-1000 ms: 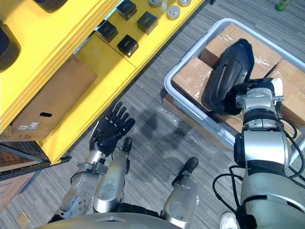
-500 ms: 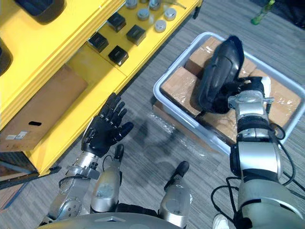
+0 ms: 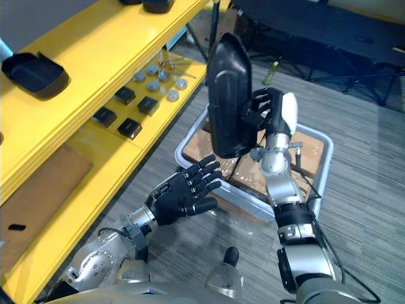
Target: Walk over and take three plastic housings, then place them on the shelf
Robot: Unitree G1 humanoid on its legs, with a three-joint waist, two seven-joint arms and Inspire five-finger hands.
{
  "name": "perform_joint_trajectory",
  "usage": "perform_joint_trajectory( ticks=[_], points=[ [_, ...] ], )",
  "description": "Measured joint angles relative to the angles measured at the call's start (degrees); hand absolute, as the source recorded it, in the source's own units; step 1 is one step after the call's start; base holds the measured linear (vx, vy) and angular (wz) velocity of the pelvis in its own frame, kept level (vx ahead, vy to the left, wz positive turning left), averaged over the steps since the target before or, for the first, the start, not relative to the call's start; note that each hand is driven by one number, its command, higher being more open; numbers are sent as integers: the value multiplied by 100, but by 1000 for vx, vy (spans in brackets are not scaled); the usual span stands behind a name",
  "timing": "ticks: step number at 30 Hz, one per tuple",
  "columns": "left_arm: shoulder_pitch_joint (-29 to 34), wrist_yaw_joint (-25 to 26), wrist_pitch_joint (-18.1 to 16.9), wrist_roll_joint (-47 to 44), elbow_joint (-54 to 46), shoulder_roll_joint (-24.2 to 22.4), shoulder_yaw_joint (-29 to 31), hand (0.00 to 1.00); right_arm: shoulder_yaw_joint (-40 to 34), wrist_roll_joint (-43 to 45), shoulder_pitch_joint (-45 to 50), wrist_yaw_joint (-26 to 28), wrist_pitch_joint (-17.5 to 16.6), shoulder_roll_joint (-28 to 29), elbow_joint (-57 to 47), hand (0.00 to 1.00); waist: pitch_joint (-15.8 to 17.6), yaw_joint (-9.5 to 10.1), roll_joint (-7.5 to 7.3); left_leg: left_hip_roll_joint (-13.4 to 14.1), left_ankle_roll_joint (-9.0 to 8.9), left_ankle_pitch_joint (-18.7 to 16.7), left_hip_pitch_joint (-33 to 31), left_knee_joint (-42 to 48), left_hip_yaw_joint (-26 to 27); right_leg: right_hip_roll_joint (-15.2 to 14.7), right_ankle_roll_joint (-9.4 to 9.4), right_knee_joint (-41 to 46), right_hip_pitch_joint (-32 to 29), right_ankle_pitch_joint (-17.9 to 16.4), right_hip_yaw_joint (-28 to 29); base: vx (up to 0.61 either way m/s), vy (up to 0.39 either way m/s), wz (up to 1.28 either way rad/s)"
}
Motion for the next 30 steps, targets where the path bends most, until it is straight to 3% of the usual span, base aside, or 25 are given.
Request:
perform_joint_trajectory(
  ticks=[2, 8, 16, 20, 23, 26, 30],
  points=[
    [-215, 197, -44, -115, 211, -73, 17, 100, 29, -137, 116, -4, -212, 119, -72, 0, -37, -26, -21, 11, -7, -6, 79, 0, 82, 31, -4, -79, 38, 55, 72, -43, -5, -22],
    [-320, 661, -645, -191, 410, -234, 129, 100, 250, -317, 548, 19, -728, 334, -673, 0, -258, -130, -84, 4, 3, -27, 152, 0, 171, 56, -13, -245, 119, 164, 127, -26, 2, -7],
    [-327, 1058, -1250, 93, 559, -395, 387, 100, 621, -488, 752, 89, -775, 782, -673, 0, -445, -142, -244, 0, 5, -34, 169, 1, 151, 55, -7, -249, 175, 169, 97, -9, 8, 2],
    [-328, 492, -1248, 96, 661, -390, 542, 100, 746, -565, 754, 66, -775, 788, -673, 0, -463, -129, -244, 1, 8, -52, 167, 1, 145, 53, -7, -252, 186, 169, 75, -11, 8, 2],
    [-444, -103, -1160, 88, 640, -389, 525, 100, 790, -814, 780, -242, -774, 790, -673, 0, -488, -130, -239, 1, 1, -78, 155, 54, 146, 48, -7, -253, 195, 168, 75, 0, 0, 0],
    [-561, -702, -816, 75, 529, -319, 531, 100, 776, -1014, 814, -668, -768, 775, -672, 0, -573, -166, -213, 1, -3, -85, 156, 59, 145, 48, -7, -255, 192, 168, 75, 0, 0, 0],
    [-829, -1700, -212, -1, 228, -320, 51, 100, 778, -1242, 821, -1036, -728, 775, -666, 0, -624, -177, -150, 1, -4, -111, 153, 85, 146, 47, -8, -257, 192, 167, 75, 0, 0, 0]
  ],
)
